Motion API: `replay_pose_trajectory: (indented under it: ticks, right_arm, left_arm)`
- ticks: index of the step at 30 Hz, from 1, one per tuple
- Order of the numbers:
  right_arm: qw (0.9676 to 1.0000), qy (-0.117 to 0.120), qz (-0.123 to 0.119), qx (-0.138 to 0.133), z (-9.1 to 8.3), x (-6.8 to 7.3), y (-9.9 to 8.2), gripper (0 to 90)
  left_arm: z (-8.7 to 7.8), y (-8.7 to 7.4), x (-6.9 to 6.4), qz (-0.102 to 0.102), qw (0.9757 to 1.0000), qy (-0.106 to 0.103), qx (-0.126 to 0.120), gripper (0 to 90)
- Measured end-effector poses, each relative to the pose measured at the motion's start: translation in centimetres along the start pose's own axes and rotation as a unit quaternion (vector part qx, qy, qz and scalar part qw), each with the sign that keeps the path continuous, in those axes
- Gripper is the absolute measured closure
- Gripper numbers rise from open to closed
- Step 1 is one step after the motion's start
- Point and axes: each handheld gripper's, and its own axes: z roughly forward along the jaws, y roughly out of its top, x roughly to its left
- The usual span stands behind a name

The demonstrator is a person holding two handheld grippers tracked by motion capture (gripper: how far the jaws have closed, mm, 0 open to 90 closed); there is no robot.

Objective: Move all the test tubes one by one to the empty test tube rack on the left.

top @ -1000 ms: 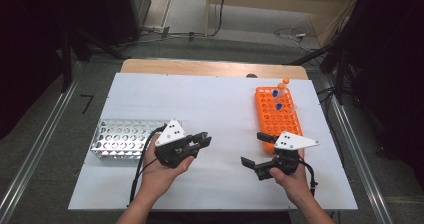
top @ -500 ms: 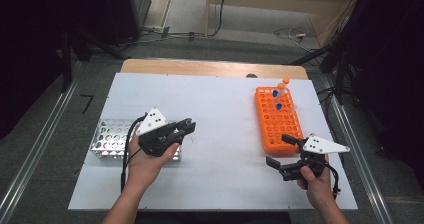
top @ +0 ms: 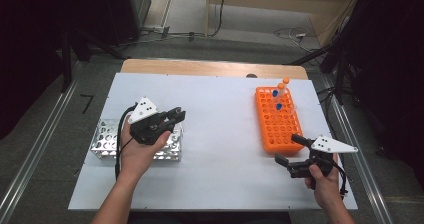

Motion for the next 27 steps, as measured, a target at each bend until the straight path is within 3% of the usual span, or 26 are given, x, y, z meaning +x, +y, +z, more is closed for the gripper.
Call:
replay_pose_trajectory:
  ticks: [19,27]
  right_arm:
    - [0.9999,0.003,0.009,-0.005,-0.2,-0.6,-0.2,0.0]
    - [0.9999,0.002,0.008,-0.006,-0.2,-0.6,-0.2,0.0]
  left_arm:
    - [0.5,-0.4,2.7,-0.013,0.999,0.041,0.011,77.2]
    - [1.7,-1.1,3.0,-0.01,0.9982,0.051,0.029,77.2]
